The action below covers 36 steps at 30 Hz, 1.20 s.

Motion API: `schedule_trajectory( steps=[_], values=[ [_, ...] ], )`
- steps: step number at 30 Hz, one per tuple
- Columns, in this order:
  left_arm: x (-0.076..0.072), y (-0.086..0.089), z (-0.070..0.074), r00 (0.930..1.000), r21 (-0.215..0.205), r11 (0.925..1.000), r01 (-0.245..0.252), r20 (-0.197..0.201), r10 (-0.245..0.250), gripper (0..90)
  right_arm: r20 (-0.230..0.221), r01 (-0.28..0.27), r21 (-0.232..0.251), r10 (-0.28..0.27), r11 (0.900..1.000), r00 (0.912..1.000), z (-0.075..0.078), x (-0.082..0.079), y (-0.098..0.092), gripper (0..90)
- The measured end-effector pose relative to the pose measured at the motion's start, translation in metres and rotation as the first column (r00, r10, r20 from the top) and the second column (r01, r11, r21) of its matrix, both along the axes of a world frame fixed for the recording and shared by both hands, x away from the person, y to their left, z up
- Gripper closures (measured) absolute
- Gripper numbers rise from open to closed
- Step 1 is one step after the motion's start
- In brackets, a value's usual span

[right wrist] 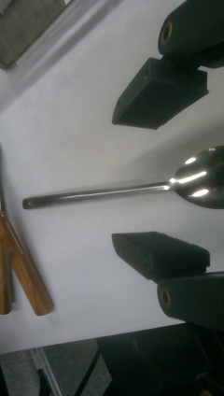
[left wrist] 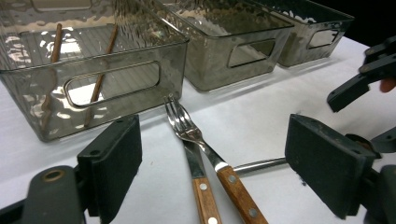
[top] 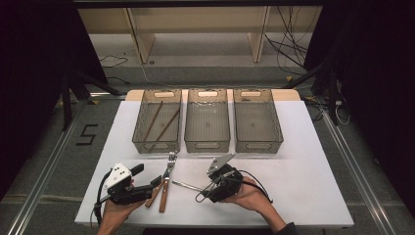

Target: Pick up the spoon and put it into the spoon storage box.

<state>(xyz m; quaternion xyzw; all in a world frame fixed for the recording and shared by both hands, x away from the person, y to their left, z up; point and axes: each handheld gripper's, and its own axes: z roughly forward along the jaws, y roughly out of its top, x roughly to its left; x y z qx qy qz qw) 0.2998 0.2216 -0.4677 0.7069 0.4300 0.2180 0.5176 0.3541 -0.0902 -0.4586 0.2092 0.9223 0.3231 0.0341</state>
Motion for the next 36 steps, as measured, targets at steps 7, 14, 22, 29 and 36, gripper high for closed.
schedule_trajectory(
  steps=[7,14,22,29,36],
  values=[
    [-0.002,0.003,-0.003,1.0,-0.006,1.0,-0.007,0.001,0.007,18.7,-0.025,-0.022,-0.079,0.02,0.997,0.9995,-0.005,0.004,0.008,45.7],
    [-0.003,0.002,-0.003,1.0,-0.004,1.0,-0.005,0.001,0.005,18.7,-0.05,-0.046,-0.153,0.039,0.987,0.998,-0.007,0.008,0.018,55.9],
    [-0.003,0.002,-0.003,1.0,-0.006,1.0,-0.002,-0.003,0.002,18.7,-0.068,-0.082,-0.219,0.069,0.972,0.9953,-0.009,0.012,0.029,64.4],
    [-0.003,0.001,-0.003,1.0,-0.003,1.0,0.001,-0.004,-0.001,18.8,-0.047,-0.082,-0.262,0.072,0.962,0.9963,-0.011,0.012,0.034,72.3],
    [-0.003,0.001,-0.003,1.0,-0.002,1.0,0.0,-0.003,0.0,18.8,-0.037,-0.097,-0.279,0.09,0.955,0.9953,-0.011,0.008,0.038,80.5]
  ],
)
